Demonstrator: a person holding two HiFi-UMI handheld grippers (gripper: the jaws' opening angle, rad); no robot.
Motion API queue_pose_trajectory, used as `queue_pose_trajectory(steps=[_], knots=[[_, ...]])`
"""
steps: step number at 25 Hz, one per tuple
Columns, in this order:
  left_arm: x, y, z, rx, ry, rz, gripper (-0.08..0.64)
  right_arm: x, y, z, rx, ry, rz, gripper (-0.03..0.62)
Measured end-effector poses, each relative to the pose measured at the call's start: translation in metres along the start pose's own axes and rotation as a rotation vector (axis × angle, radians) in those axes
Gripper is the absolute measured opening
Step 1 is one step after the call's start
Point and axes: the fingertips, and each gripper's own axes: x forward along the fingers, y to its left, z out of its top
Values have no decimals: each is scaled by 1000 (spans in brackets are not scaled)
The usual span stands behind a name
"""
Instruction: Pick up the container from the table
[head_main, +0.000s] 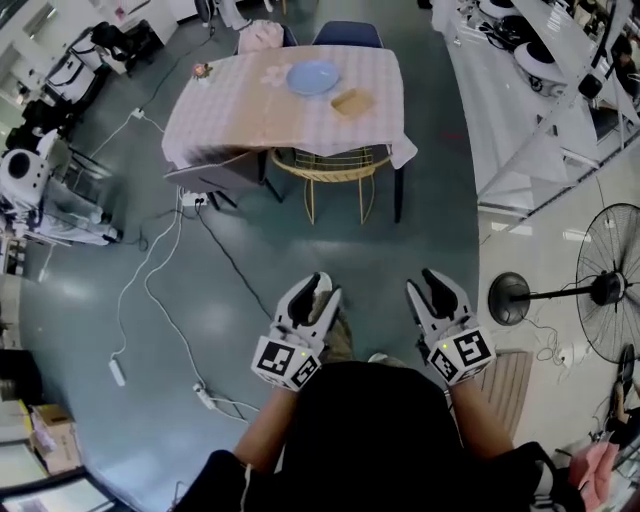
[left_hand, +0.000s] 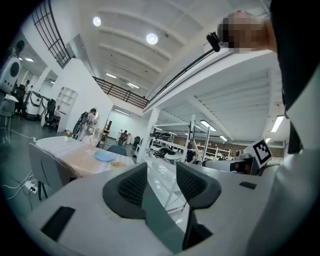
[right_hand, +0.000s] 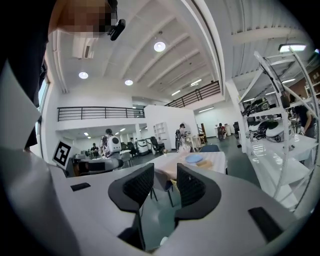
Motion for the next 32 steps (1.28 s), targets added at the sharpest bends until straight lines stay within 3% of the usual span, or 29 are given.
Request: queue_pose_trajectory(steps=[4, 9, 13, 17, 21, 27, 32], knots=[[54, 61, 13, -14, -3, -32, 163, 73, -19, 2, 8, 36, -4, 112], [115, 152, 57, -39, -1, -63, 163, 188, -38, 24, 21, 82, -22, 112], [159, 213, 91, -32, -5, -101, 163, 272, -62, 43, 64, 88, -51, 112], [197, 263, 104, -13, -6, -104, 162, 340, -82, 45, 72, 106, -55, 114], [234, 294, 94, -2, 20, -77, 150, 391, -112, 21, 81, 169, -52, 114], [287, 324, 90, -80, 47, 22, 150, 458, -182, -24, 92, 279, -43, 124], [322, 338, 85, -122, 66, 68, 150, 518, -260, -67, 157, 352, -145, 128]])
